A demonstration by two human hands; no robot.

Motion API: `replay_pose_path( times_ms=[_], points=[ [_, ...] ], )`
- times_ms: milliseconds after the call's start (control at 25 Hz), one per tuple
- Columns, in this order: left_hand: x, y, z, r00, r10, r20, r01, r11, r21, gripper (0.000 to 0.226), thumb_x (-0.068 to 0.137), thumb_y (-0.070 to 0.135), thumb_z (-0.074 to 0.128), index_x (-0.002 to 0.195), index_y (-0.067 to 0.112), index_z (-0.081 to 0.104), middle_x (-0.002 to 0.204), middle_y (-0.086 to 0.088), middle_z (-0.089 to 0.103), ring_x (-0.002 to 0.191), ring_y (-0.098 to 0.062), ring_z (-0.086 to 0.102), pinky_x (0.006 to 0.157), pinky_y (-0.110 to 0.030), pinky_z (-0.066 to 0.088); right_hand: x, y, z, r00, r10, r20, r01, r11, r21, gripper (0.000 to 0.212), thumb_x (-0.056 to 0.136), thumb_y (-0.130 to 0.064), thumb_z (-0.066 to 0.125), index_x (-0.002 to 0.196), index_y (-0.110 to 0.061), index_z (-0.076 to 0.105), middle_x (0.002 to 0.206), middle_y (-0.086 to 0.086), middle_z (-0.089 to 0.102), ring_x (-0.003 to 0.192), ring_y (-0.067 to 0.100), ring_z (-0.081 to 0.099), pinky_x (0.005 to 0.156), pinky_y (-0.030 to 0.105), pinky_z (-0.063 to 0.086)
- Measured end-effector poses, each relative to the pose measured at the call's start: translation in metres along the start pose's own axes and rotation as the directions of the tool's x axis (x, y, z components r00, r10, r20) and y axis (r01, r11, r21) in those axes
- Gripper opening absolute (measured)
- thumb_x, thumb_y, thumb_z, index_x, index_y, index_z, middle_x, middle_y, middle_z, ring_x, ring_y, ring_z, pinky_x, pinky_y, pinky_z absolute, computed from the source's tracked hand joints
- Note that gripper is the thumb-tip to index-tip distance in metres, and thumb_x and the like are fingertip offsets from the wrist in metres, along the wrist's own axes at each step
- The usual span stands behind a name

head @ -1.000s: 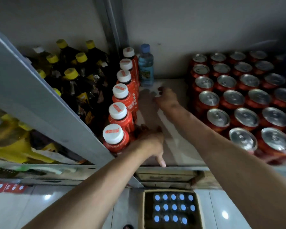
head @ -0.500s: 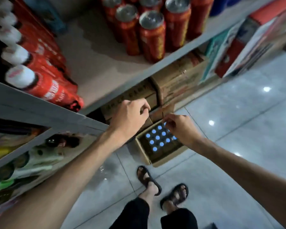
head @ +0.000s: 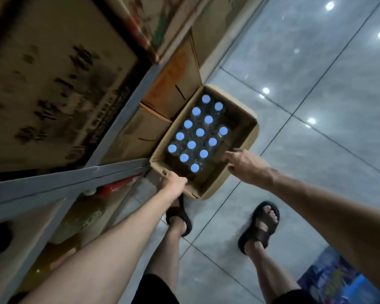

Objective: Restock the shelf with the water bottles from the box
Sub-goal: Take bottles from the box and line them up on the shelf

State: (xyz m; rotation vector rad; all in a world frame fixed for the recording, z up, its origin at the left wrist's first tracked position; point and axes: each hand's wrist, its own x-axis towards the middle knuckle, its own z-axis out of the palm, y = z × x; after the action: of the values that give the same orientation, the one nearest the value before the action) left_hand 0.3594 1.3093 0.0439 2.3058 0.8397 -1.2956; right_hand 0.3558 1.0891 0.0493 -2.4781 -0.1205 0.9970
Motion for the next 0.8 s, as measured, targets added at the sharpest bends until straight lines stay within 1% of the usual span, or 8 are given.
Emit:
replay_pose_path(
  times_ms=[120,240,320,400,520,600,720,800],
  points=[
    [0.079,-0.030,0.056,0.996,-0.093,-0.007,0.091,0.987,-0.135,0.058,0.062,0.033,0.053,0.113,0.007,0.060,0.115,-0.019,0.065,0.102,-0.038,0.063,0.086,-0.049,0.056,0.060,-0.006,0.066,0.994,-0.108,-0.009,0.107,0.993,-0.049,0.041,0.093,-0.030,0.052,0.133,-0.026,0.047,0.120,0.006,0.053,0.101,0.029,0.063,0.076,0.039,0.055],
    [0.105,-0.028,0.072,0.993,-0.109,-0.054,0.098,0.980,-0.171,0.054,0.063,0.036,0.051,0.104,0.004,0.067,0.106,-0.018,0.070,0.096,-0.037,0.066,0.086,-0.041,0.055,0.098,-0.020,0.124,0.948,-0.316,-0.021,0.304,0.928,-0.215,0.043,0.099,-0.028,0.042,0.142,-0.026,0.036,0.132,0.008,0.040,0.109,0.024,0.057,0.074,0.035,0.048],
    [0.119,-0.031,0.079,0.990,-0.106,-0.097,0.093,0.987,-0.131,0.055,0.060,0.040,0.051,0.098,0.004,0.069,0.099,-0.014,0.072,0.092,-0.034,0.067,0.083,-0.039,0.056,0.117,-0.020,0.158,0.948,-0.317,-0.011,0.301,0.911,-0.283,0.042,0.102,-0.021,0.033,0.144,-0.022,0.034,0.142,0.012,0.030,0.115,0.025,0.052,0.078,0.035,0.047],
    [0.119,-0.032,0.078,0.995,-0.092,-0.030,0.087,0.984,-0.153,0.050,0.056,0.040,0.054,0.089,0.004,0.067,0.095,-0.012,0.071,0.088,-0.032,0.068,0.079,-0.040,0.059,0.126,-0.021,0.172,0.968,-0.250,0.014,0.243,0.923,-0.299,0.042,0.101,-0.018,0.032,0.143,-0.021,0.034,0.146,0.014,0.024,0.115,0.026,0.052,0.081,0.036,0.050],
    [0.109,-0.026,0.063,0.990,-0.073,0.117,0.099,0.967,-0.233,0.015,0.071,0.025,0.059,0.075,0.013,0.054,0.092,-0.010,0.064,0.086,-0.029,0.066,0.079,-0.042,0.059,0.127,-0.019,0.170,0.966,-0.257,0.000,0.251,0.942,-0.222,0.039,0.101,-0.015,0.036,0.138,-0.021,0.046,0.145,0.012,0.026,0.105,0.026,0.059,0.082,0.036,0.053],
    [0.105,-0.025,0.048,0.990,-0.057,0.130,0.073,0.990,-0.122,0.017,0.072,0.024,0.060,0.084,0.011,0.058,0.095,-0.012,0.064,0.094,-0.030,0.063,0.083,-0.039,0.056,0.116,-0.020,0.154,0.968,-0.250,-0.021,0.246,0.962,-0.116,0.031,0.098,-0.015,0.044,0.126,-0.019,0.055,0.136,0.010,0.034,0.097,0.028,0.062,0.079,0.035,0.053],
    [0.080,-0.027,0.028,0.988,0.142,0.054,-0.152,0.923,0.355,0.066,0.068,0.035,0.067,0.127,0.012,0.051,0.136,-0.013,0.050,0.123,-0.035,0.051,0.100,-0.044,0.044,0.079,-0.023,0.107,0.985,-0.140,-0.096,0.155,0.972,0.178,0.030,0.089,-0.016,0.062,0.118,-0.019,0.060,0.118,0.006,0.039,0.089,0.030,0.061,0.079,0.038,0.055],
    [0.038,-0.021,0.010,0.931,0.343,0.123,-0.364,0.892,0.269,0.086,0.068,0.037,0.077,0.141,0.014,0.036,0.148,-0.006,0.036,0.132,-0.028,0.041,0.102,-0.031,0.037,0.043,-0.029,0.062,0.985,-0.078,-0.151,0.124,0.940,0.319,0.035,0.083,-0.017,0.070,0.117,-0.021,0.063,0.108,0.001,0.040,0.092,0.023,0.054,0.084,0.031,0.051]
  ],
)
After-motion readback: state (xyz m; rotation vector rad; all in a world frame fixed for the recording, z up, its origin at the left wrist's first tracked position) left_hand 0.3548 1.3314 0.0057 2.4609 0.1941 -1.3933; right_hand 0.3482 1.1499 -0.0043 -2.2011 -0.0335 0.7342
